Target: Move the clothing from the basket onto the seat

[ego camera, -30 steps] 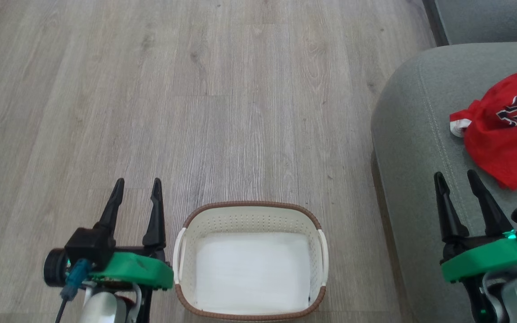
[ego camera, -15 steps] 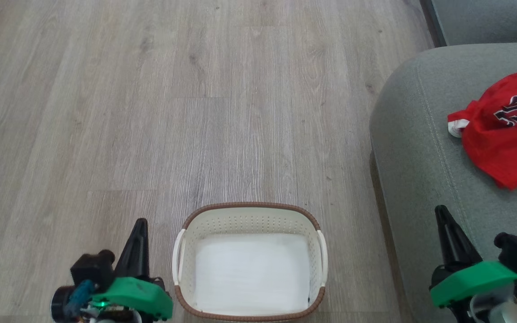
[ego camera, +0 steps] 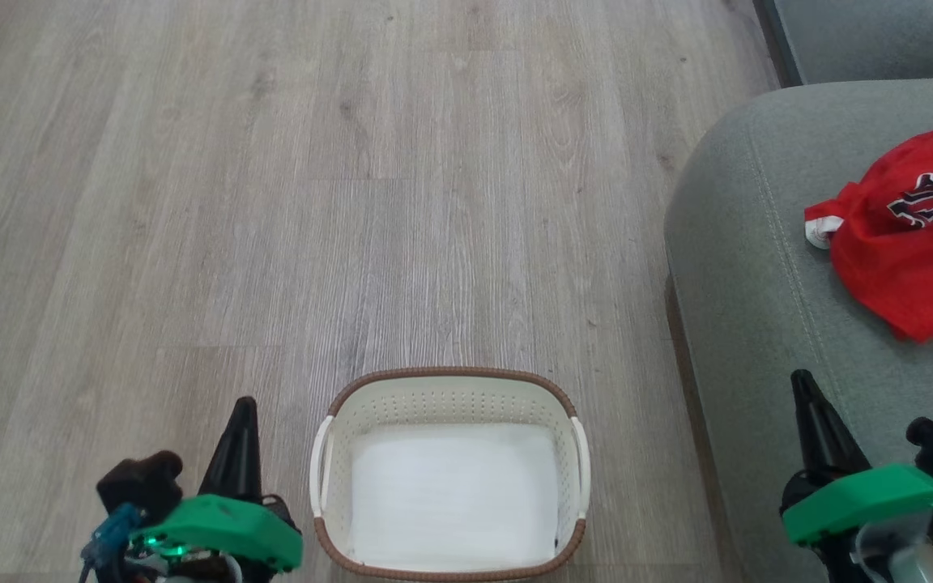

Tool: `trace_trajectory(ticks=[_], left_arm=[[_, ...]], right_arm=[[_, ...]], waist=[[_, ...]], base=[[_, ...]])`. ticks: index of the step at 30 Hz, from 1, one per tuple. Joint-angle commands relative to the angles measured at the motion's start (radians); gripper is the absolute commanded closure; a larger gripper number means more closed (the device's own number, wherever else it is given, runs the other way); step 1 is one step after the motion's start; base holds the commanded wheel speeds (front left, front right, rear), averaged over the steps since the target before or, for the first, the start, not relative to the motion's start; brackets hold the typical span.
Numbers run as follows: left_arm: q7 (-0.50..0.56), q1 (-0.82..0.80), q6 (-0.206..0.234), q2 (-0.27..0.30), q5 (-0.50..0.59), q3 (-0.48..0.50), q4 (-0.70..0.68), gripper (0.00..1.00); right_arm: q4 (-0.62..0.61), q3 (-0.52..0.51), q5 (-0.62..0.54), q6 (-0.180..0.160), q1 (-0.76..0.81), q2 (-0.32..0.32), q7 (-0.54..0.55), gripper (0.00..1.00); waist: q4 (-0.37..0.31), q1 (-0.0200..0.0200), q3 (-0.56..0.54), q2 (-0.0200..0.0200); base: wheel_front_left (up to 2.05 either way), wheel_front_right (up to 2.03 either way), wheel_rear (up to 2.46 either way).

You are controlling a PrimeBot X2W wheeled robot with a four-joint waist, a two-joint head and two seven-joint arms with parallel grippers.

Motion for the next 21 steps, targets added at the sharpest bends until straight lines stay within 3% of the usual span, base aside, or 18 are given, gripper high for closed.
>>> trace_trajectory(ticks=[1, 21], left_arm=[[0.002, -0.049, -0.008, 0.007, -0.022, 0.021, -0.029, 1.00], [0.056, -0.065, -0.034, 0.010, -0.255, 0.060, -0.026, 1.00]], right_arm=[[-0.028, -0.014, 0.020, 0.000, -0.044, -0.007, 0.003, 1.00], [-0.025, -0.043, 0.205, 0.000, -0.060, 0.022, 0.059, 1.00]], waist=[[0.000, 0.0000, 0.000, -0.0001], [-0.005, 0.0000, -0.007, -0.0001]], base=[[0.00, 0.00, 0.00], [0.00, 0.00, 0.00]])
